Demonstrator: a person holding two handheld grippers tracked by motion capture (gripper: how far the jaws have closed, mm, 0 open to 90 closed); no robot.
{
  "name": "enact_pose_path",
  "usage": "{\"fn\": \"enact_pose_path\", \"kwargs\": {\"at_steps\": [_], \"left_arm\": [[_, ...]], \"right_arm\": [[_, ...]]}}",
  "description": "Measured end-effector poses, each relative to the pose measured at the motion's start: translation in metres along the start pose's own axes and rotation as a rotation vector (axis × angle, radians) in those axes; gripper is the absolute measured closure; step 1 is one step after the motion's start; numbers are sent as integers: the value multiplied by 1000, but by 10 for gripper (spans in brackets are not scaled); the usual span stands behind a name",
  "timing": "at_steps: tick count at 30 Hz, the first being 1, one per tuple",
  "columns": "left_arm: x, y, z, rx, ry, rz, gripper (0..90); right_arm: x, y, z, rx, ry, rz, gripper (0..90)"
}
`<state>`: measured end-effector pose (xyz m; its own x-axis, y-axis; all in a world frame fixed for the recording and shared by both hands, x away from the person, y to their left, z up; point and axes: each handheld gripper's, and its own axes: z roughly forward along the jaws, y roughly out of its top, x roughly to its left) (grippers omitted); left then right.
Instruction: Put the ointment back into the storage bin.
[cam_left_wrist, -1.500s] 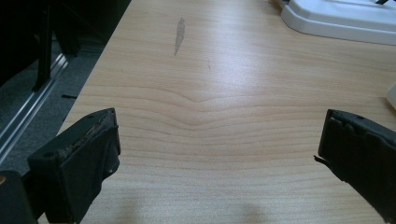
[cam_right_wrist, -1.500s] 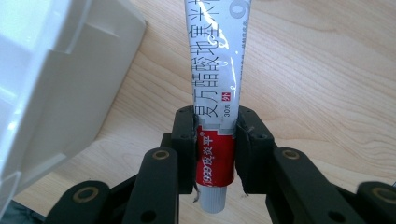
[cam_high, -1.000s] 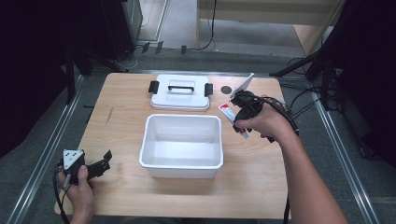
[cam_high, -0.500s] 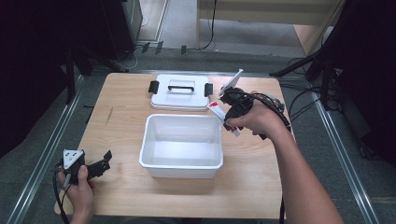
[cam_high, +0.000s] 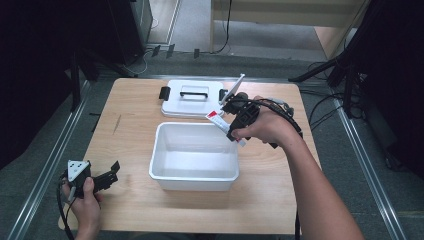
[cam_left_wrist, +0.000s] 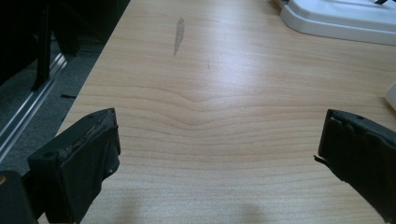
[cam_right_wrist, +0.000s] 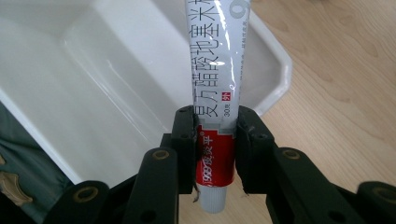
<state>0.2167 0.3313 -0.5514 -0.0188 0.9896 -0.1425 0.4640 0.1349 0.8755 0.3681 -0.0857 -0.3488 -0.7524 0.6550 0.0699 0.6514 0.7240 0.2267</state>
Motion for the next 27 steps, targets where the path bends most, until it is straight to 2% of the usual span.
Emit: {"fn": "enact_pose_path", "kwargs": {"at_steps": [5,10,17,19,20,25,27], "left_arm": [[0,0,0,-1,0,-1,0],[0,0,0,1,1,0,0],[0,0,0,2,0,-1,0],[0,0,0,3,-1,-2,0],[0,0,0,2,-2,-3,0],[0,0,0,4,-2,-2,0],[0,0,0,4,-1,-3,0]], "right_arm": [[6,0,2,-7,2,-88,725],[13,0,4,-21,32,-186,725],[23,-1,10,-30,47,-326,725],[25,-2,12,-26,51,-348,725],[25,-2,15,-30,54,-374,725],[28,-2,20,-24,61,-418,725],[30,-3,22,-24,69,-453,724]]}}
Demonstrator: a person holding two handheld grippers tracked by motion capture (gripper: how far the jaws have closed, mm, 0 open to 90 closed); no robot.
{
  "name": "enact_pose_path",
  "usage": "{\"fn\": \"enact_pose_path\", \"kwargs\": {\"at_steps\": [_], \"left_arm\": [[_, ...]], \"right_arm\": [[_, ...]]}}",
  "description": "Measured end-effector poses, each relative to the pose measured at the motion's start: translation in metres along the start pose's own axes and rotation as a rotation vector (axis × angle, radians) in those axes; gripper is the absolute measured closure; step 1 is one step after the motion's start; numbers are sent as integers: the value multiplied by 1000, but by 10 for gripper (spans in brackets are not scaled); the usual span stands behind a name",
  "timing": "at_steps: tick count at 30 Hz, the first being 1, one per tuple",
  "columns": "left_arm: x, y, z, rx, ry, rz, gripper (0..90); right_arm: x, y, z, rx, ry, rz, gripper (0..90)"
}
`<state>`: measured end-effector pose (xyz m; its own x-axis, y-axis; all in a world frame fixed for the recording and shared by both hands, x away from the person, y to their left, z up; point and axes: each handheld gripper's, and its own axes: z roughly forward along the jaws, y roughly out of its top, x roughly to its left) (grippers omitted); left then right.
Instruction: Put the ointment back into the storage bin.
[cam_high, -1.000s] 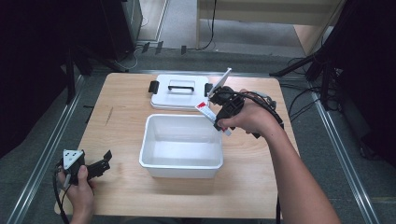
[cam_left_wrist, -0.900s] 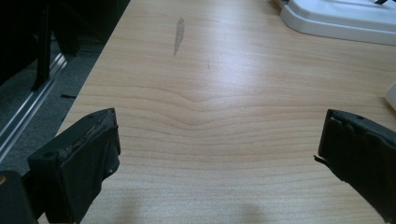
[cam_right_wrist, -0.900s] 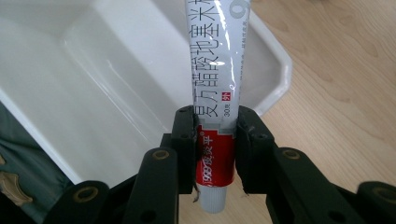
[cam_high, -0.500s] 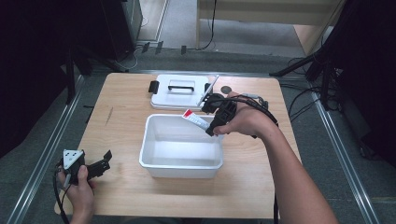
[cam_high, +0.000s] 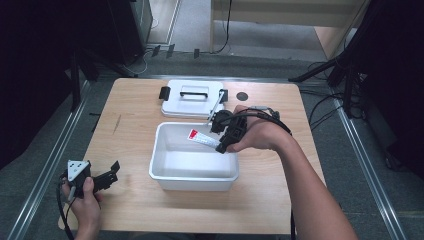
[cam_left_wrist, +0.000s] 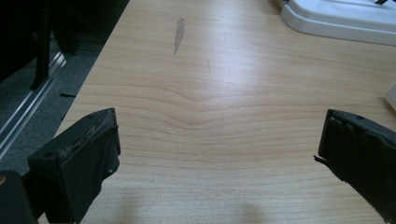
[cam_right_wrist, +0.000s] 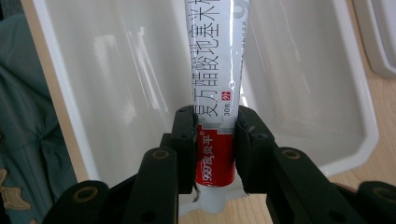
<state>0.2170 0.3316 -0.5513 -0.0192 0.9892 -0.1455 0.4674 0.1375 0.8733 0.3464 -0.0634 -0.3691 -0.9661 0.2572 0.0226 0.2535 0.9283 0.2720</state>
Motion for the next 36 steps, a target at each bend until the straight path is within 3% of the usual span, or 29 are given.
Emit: {"fn": "enact_pose_path", "kwargs": {"at_steps": [12,21,27,36], "left_arm": [[0,0,0,1,-1,-2,0],[0,0,0,3,-1,1,0],[0,0,0,2,0,-1,0],[1,0,1,3,0,-9,0]], "right_arm": [[5,-3,21,38,7,-128,723],[2,-2,31,62,16,-100,723],[3,-2,41,82,35,-120,724],[7,-3,51,119,21,-146,722]]}}
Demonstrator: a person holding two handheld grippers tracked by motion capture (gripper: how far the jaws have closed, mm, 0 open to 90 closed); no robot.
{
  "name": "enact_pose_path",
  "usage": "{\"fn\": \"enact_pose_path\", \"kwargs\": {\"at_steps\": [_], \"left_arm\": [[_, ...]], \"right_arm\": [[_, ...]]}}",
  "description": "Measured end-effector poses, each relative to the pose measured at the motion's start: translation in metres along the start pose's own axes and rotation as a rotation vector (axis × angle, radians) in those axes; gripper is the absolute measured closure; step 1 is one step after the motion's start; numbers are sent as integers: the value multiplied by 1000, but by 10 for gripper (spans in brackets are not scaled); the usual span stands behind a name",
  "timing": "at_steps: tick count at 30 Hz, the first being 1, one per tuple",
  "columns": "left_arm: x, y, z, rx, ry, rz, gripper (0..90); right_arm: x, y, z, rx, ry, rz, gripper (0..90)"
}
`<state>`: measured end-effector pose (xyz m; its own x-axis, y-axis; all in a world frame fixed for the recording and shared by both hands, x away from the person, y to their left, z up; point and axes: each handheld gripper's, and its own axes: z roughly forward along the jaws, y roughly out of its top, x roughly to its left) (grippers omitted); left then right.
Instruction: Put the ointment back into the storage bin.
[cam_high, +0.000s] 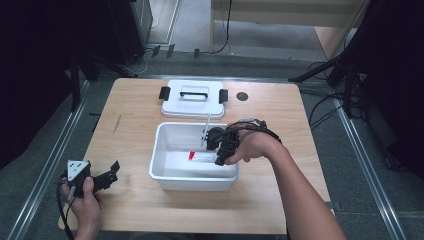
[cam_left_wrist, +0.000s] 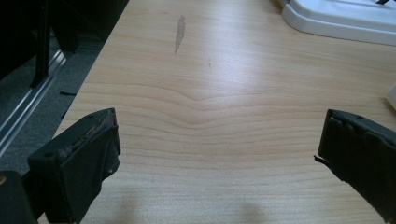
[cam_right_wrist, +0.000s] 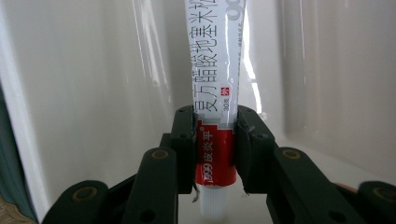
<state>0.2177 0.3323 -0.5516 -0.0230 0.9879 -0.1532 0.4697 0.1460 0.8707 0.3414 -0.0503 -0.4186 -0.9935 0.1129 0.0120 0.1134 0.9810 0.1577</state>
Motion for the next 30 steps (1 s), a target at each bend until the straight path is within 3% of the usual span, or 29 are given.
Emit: {"fn": "enact_pose_path", "kwargs": {"at_steps": [7,16,22,25,30], "left_arm": [[0,0,0,-1,0,0,0],[0,0,0,2,0,3,0],[0,0,0,2,1,2,0],[0,0,0,0,1,2,0],[0,0,0,1,0,4,0]], "right_arm": [[3,6,13,79,-15,-15,719],[4,5,20,133,-12,-28,718],[3,6,20,140,-2,-20,703],[2,5,19,137,2,11,643],[2,2,15,128,-5,7,664]]}}
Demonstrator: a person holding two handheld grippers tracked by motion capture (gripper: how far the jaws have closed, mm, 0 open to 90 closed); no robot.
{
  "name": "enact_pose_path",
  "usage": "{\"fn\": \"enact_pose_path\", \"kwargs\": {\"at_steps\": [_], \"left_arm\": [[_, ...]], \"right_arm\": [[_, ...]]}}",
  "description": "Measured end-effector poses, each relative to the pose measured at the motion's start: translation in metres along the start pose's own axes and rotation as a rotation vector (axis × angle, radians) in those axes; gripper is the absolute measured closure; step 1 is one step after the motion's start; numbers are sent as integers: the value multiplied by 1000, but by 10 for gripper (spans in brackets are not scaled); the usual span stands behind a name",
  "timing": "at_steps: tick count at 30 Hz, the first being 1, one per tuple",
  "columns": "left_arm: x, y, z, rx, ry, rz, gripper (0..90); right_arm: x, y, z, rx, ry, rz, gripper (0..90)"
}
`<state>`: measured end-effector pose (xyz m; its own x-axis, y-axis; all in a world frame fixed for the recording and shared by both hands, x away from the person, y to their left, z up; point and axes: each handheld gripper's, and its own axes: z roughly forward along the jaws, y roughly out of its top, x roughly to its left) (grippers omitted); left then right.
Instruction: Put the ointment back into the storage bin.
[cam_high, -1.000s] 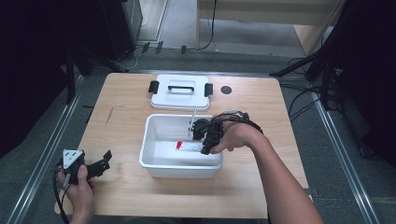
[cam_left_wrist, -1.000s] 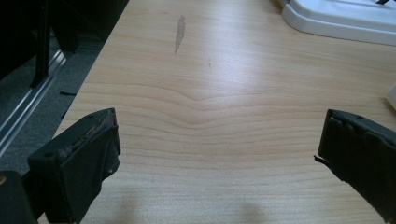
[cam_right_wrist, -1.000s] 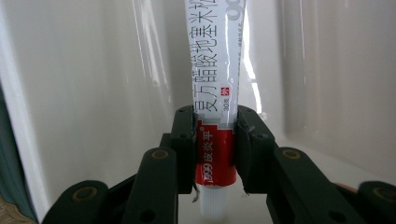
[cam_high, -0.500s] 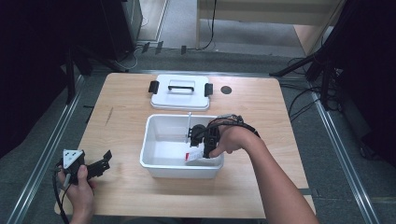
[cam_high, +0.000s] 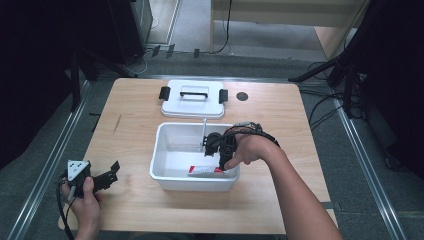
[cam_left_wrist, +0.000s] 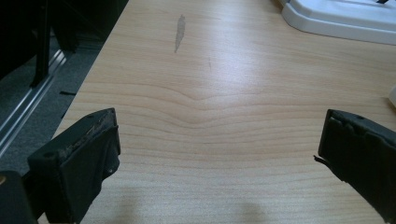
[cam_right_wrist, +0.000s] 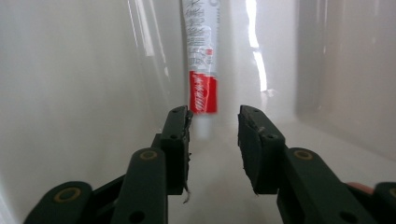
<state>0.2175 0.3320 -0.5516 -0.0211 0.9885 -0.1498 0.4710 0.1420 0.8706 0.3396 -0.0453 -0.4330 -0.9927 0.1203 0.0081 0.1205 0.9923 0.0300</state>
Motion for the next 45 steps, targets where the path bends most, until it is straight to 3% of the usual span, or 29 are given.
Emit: {"fn": "enact_pose_path", "kwargs": {"at_steps": [3,7,18,22,34,45], "left_arm": [[0,0,0,0,0,0,0],[0,0,0,0,0,0,0],[0,0,0,-2,1,3,0],[0,0,0,-4,2,3,0],[-1,0,0,-8,6,6,0],[0,0,0,-8,5,0,0]], "right_arm": [[0,-3,-7,-32,2,17,756],[0,-6,-15,-69,11,37,804],[-7,-24,-45,-215,25,113,815],[-8,-35,-58,-256,39,170,807],[-8,-77,-79,-294,20,250,783],[-11,-113,-69,-304,15,324,722]]}}
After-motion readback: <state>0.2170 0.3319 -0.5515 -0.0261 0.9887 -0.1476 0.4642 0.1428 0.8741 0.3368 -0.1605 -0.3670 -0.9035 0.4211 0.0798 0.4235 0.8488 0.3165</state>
